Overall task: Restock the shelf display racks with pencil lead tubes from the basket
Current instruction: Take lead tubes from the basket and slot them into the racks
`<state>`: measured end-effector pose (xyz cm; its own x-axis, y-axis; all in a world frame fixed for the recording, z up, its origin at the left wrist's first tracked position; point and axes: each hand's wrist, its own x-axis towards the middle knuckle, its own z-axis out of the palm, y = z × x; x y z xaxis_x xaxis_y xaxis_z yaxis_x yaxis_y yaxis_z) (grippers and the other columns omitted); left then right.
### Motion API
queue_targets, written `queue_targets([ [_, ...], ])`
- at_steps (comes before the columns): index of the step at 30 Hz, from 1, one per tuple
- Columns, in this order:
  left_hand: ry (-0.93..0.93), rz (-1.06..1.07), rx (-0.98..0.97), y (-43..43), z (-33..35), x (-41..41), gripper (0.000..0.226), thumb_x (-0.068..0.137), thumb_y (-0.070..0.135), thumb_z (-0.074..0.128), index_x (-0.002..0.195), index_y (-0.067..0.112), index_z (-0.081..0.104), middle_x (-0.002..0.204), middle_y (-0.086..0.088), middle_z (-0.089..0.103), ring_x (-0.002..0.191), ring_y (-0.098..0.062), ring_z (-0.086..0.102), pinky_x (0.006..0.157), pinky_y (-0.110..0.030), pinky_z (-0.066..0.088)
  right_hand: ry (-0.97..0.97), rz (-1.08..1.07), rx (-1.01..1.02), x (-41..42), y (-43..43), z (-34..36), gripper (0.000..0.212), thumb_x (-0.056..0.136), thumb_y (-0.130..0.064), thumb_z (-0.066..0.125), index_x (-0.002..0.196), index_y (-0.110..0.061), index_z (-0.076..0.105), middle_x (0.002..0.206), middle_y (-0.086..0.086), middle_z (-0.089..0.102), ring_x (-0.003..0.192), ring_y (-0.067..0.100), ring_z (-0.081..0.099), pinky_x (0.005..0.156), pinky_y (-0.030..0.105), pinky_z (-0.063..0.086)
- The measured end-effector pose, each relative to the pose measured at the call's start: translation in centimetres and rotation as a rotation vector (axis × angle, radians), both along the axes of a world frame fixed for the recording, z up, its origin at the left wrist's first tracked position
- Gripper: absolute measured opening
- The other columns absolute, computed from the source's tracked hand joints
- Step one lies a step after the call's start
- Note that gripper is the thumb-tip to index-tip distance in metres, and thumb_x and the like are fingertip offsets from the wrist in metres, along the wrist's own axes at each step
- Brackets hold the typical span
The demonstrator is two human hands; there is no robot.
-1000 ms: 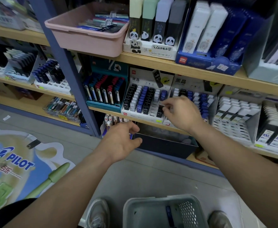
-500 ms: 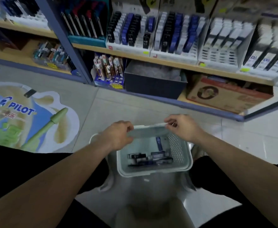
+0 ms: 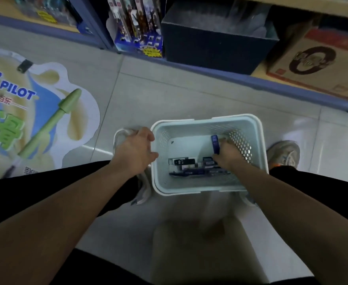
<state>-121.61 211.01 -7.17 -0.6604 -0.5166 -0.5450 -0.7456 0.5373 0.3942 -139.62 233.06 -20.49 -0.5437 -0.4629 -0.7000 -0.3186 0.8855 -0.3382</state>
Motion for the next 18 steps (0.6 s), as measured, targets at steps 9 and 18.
queue_targets([
  [9,0.151,0.112,-0.022,-1.2,-1.1,-1.4,0.035,0.078,0.015,0.08,0.097,0.027,0.053,0.08,0.012,0.058,0.073,-0.013,0.061,0.083,-0.038,0.053,-0.029,0.093,-0.091,0.4,-2.8,-1.3,0.064,0.084,-0.024,0.075,0.14,-0.012,0.047,0.129,0.013,0.054,0.114,0.031,0.055,0.096,0.034,0.045],
  [18,0.259,0.331,-0.018,-3.1,-1.9,-4.9,0.022,0.084,0.017,0.076,0.095,0.028,0.06,0.085,0.012,0.062,0.068,-0.007,0.063,0.07,-0.028,0.055,-0.078,0.247,-0.19,0.6,-7.5,-2.0,0.077,0.075,-0.053,0.079,0.138,-0.021,0.049,0.136,0.005,0.045,0.125,0.026,0.041,0.105,0.036,0.038],
])
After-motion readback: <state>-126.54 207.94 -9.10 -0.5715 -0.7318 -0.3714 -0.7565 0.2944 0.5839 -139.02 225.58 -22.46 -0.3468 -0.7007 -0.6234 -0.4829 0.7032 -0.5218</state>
